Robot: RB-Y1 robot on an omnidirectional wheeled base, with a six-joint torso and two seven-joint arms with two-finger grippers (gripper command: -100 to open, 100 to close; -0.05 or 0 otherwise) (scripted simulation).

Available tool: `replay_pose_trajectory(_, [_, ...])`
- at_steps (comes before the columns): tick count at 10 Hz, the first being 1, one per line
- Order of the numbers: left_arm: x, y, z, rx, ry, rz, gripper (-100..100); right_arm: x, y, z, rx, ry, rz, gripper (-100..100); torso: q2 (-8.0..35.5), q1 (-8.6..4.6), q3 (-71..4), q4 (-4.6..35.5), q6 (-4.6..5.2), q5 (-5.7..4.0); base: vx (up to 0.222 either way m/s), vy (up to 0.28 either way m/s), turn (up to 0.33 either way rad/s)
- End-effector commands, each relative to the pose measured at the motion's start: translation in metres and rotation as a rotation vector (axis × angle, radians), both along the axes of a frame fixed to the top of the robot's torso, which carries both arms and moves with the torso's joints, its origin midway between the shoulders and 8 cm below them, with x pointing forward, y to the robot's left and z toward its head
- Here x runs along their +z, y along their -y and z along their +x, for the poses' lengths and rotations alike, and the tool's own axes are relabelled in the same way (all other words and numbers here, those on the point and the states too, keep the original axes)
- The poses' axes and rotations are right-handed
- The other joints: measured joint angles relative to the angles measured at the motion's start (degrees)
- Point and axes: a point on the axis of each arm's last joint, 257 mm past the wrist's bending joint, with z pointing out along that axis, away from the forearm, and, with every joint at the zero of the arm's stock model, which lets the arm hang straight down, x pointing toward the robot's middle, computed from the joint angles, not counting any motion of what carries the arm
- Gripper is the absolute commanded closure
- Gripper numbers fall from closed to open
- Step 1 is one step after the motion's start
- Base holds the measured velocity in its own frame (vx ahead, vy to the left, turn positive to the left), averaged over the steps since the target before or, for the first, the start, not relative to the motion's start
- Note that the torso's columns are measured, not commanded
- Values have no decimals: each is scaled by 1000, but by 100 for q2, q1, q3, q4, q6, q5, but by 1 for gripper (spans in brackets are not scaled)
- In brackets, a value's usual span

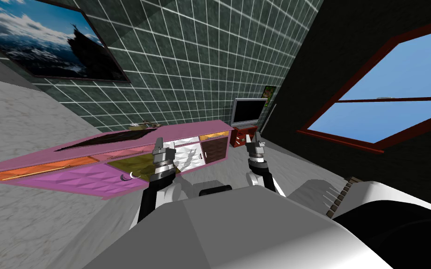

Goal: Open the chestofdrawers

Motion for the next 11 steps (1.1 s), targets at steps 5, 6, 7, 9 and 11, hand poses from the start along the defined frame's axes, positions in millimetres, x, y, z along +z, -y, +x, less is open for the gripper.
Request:
replay_pose_trajectory(5, [0, 0, 0, 0, 0, 0, 0, 0, 0, 0, 0, 0, 0, 0, 1845, 0, -3692, 1846, 0, 0, 0, 0, 0])
replay_pose_trajectory(6, [0, 0, 0, 0, 0, 0, 0, 0, 0, 0, 0, 0, 0, 0, 2269, 0, -4536, 2268, 0, 0, 0, 0, 0])
replay_pose_trajectory(7, [0, 0, 0, 0, 0, 0, 0, 0, 0, 0, 0, 0, 0, 0, 2693, 0, -5381, 2691, 0, 0, 0, 0, 0])
replay_pose_trajectory(9, [0, 0, 0, 0, 0, 0, 0, 0, 0, 0, 0, 0, 0, 0, 3539, 0, -7073, 3537, 0, 0, 0, 0, 0])
replay_pose_trajectory(11, [-14, 6, 8, -21, -30, 48, -100, 0, 0, 0, 0, 0, 0, 0, 4148, 0, -8317, 4147, 0, 1, 34, -6, -10])
